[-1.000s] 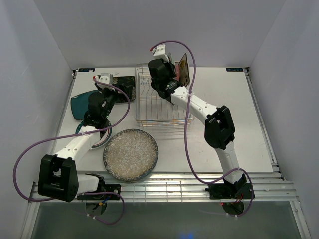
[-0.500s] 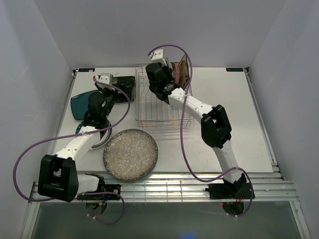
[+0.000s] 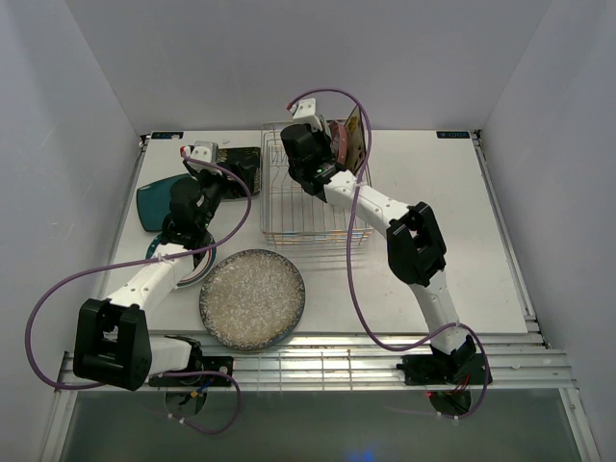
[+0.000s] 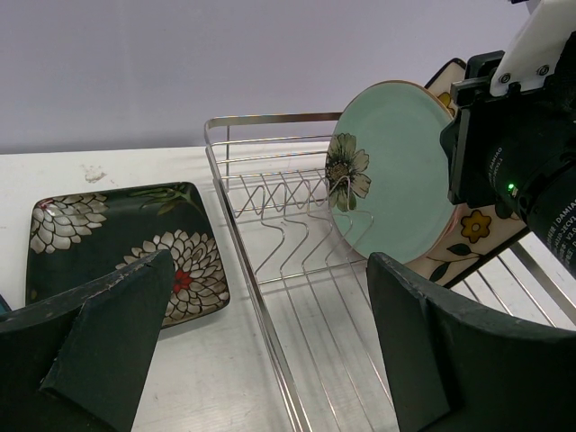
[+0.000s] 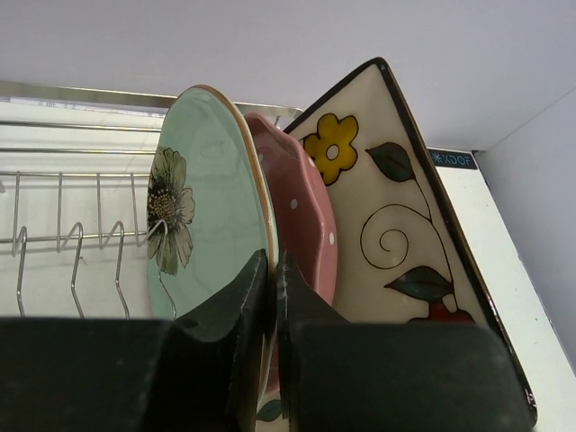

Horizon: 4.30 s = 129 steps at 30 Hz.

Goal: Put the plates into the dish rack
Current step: Insert the plate into the dish rack, then pick up the plate from the corner of the board.

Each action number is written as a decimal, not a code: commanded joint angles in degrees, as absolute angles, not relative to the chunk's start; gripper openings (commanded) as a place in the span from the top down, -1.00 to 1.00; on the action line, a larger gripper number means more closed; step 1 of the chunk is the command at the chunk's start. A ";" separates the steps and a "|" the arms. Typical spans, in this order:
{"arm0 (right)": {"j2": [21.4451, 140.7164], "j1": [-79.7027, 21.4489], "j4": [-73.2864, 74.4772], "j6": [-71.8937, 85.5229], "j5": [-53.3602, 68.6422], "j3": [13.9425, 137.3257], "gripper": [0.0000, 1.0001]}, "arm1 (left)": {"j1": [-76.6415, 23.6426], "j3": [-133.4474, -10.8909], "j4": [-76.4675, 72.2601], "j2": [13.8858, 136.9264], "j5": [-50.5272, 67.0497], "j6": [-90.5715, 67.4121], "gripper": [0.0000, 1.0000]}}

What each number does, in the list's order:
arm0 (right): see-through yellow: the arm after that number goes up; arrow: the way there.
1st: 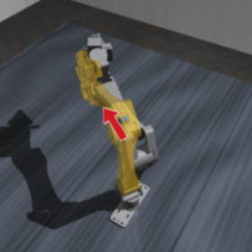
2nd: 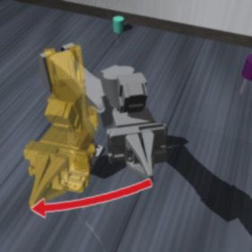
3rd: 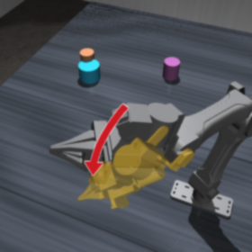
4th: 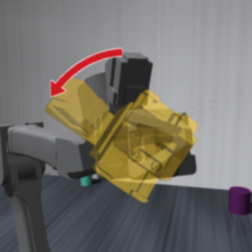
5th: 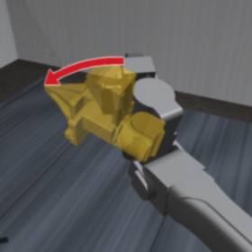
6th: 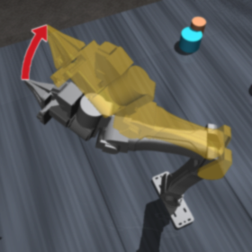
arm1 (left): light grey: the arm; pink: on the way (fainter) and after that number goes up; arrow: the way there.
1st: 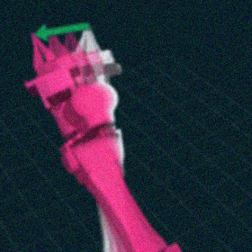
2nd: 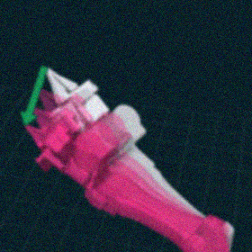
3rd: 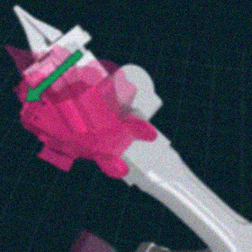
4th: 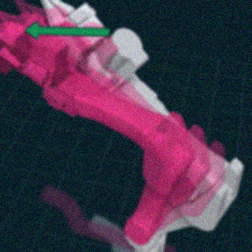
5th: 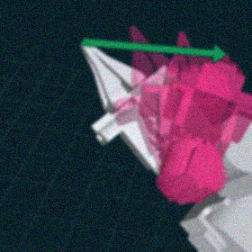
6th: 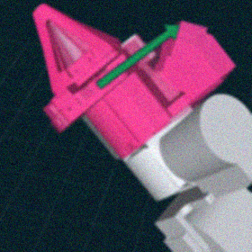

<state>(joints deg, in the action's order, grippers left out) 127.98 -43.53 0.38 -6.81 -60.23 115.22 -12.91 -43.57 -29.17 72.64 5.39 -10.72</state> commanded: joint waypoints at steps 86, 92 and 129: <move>55.73 -46.50 -11.33 18.81 -41.92 36.48 -0.80 | -12.66 -43.15 -30.15 71.19 7.73 -9.32 -0.96; 53.62 -46.49 -15.46 17.84 -39.20 33.84 -0.80 | -12.74 -43.24 -30.15 71.89 7.73 -9.23 -0.96; 49.39 -46.49 -7.82 21.00 -9.33 36.74 -0.80 | -13.27 -38.41 -23.93 53.53 27.86 10.18 -0.96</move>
